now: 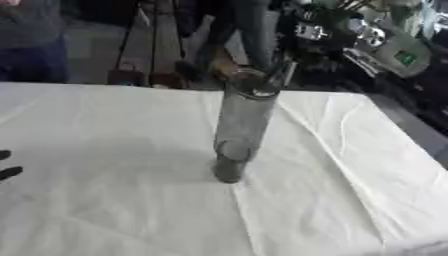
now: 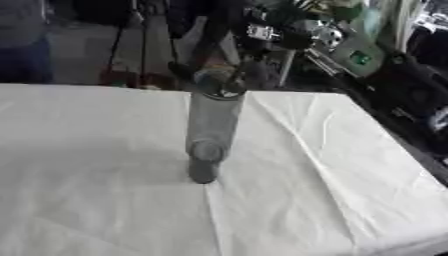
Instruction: Arrange flowers into the vase.
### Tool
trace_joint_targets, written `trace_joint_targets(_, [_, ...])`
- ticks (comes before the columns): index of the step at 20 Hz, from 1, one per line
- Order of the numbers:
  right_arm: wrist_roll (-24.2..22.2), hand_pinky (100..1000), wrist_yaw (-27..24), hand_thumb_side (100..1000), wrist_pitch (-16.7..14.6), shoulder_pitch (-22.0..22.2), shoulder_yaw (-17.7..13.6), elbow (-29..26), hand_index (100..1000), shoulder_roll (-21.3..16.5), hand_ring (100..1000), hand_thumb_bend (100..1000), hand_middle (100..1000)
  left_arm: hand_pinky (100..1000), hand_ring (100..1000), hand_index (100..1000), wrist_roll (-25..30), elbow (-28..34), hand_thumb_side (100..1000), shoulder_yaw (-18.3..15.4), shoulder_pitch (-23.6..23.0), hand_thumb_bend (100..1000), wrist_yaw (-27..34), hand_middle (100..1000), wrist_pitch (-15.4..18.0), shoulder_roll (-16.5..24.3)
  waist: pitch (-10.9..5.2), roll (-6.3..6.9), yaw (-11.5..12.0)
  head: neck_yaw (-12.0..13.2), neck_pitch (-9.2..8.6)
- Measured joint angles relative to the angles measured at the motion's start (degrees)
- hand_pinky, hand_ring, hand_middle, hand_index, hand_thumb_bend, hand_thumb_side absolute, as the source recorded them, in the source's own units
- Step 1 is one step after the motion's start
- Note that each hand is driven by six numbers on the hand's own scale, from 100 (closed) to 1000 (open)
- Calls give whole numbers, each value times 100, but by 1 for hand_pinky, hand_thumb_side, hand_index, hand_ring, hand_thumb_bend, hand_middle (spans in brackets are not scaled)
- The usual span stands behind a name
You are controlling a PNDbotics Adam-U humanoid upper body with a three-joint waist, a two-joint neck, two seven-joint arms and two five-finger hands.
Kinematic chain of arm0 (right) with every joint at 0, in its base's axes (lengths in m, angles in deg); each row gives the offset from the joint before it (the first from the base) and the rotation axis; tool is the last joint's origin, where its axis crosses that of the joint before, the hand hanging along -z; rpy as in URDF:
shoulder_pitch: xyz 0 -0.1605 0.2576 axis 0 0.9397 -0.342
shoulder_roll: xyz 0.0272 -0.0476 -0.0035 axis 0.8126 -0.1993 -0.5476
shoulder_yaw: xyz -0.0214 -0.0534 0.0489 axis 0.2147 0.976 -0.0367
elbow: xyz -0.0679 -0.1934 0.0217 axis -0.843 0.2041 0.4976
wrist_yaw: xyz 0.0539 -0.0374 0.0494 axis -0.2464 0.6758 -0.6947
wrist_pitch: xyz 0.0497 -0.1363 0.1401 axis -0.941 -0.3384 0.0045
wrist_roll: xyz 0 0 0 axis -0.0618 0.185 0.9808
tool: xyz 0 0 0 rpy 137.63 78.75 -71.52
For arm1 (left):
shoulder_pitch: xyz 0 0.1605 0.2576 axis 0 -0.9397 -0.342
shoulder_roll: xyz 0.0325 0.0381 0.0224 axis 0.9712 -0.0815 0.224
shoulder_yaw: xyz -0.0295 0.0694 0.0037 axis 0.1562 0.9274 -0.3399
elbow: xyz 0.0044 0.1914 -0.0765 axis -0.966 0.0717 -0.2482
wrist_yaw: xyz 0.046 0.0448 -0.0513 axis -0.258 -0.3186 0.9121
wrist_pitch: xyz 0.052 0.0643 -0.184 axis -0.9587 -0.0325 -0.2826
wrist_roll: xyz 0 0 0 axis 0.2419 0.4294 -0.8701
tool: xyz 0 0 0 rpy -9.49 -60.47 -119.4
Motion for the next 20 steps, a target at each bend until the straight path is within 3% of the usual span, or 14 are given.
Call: trace_joint_targets(20, [0,175,76,1000,0,-4,113,233,248,140,434,100,286,709,958,797,30,-1,775,3,9,947,1,662,3,2,53,-2,116,-1,-6])
